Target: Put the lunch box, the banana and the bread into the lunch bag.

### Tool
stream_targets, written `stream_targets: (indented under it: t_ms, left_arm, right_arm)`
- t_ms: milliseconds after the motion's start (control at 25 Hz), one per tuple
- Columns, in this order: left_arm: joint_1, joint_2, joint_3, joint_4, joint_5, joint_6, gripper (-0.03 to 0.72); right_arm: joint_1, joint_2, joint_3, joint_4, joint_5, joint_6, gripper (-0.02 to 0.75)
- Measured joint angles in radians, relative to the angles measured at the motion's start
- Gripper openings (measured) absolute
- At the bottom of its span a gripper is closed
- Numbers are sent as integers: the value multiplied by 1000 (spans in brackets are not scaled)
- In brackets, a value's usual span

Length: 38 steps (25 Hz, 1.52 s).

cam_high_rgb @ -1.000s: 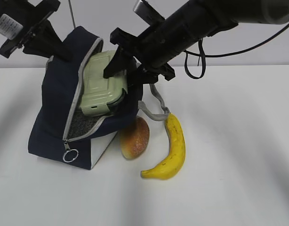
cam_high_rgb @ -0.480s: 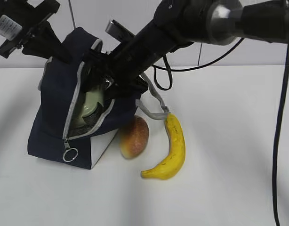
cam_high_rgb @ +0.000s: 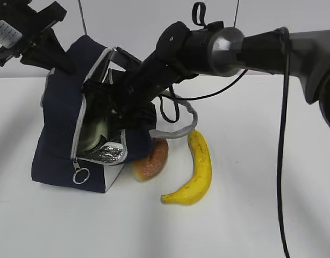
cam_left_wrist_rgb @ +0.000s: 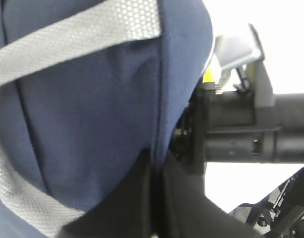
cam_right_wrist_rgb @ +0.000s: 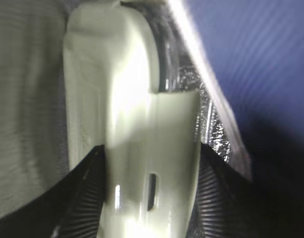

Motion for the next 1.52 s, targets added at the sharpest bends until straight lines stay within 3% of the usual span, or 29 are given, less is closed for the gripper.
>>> stream_targets:
  t_ms: [200,440,720,880,1040,1160,1320,1520]
  left_arm:
    - [0,0,0,9,-2,0,0]
    - [0,0,0,24,-2,0,0]
    - [0,0,0,24,-2,0,0]
    - [0,0,0,25,-2,0,0]
    - [0,0,0,26,-2,0,0]
    - [0,0,0,26,-2,0,0]
    - [0,0,0,27,-1,1,0]
    - [0,0,0,28,-1,1,0]
  right_arm:
    - [4,19,-3,10,-26,3,413]
    - [-4,17,-10,27,-10,1,533]
    - [-95,-18,-69,28,205,-14,543]
    - [-169,-24,-208,22,384,-16,543]
    - [-225,-44,-339,3,415,-17,543]
    - [-233,-86,-377,-73,424,-21,543]
    - [-233,-160,-377,-275,438,-23,544]
    - [-233,-287,-278,-421,445,-23,543]
